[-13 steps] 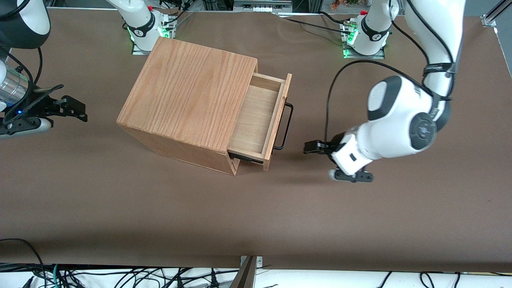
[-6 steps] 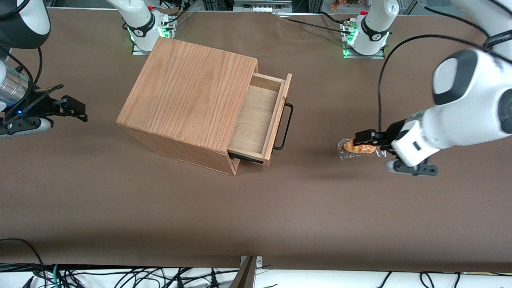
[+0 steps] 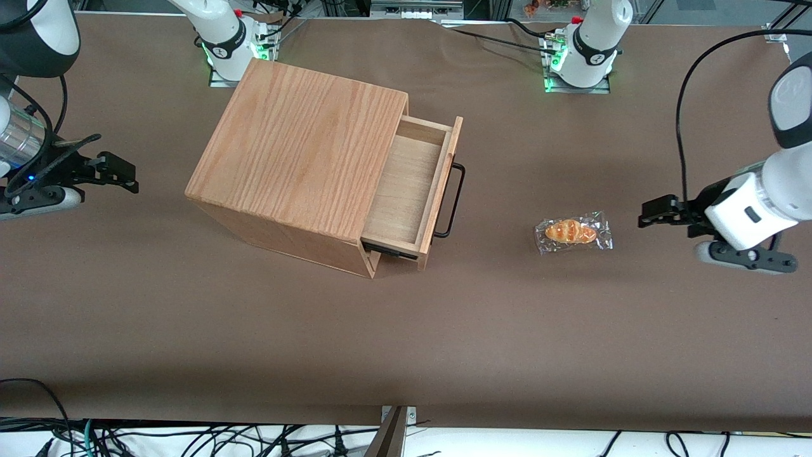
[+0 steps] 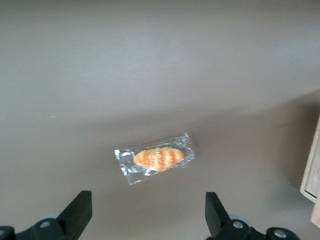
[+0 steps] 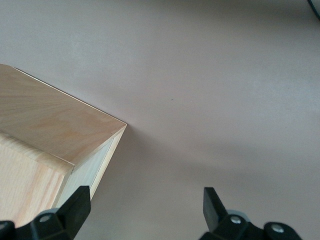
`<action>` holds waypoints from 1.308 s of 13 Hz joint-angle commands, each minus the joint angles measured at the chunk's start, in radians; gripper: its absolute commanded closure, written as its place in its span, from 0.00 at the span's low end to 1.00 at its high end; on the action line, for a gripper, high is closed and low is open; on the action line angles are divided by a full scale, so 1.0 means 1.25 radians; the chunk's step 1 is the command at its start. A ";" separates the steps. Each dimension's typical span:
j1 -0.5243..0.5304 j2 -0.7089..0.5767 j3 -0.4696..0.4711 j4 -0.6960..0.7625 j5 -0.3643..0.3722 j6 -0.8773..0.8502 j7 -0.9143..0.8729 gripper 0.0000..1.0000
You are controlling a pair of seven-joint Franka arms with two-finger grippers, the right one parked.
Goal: Open top drawer with left arm
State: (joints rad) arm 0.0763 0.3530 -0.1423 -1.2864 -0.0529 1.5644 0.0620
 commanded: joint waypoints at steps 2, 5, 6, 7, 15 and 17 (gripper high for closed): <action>0.009 -0.094 0.061 -0.077 0.019 0.003 0.146 0.00; 0.005 -0.201 0.100 -0.237 0.019 0.104 0.158 0.00; 0.004 -0.232 0.100 -0.298 0.020 0.156 0.157 0.00; 0.002 -0.241 0.100 -0.312 0.020 0.167 0.155 0.00; -0.022 -0.264 0.081 -0.289 0.009 0.098 0.139 0.00; -0.022 -0.262 0.081 -0.268 0.019 0.085 0.135 0.00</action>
State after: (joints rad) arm 0.0521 0.0329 -0.0388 -1.6463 -0.0507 1.7027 0.2396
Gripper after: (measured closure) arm 0.000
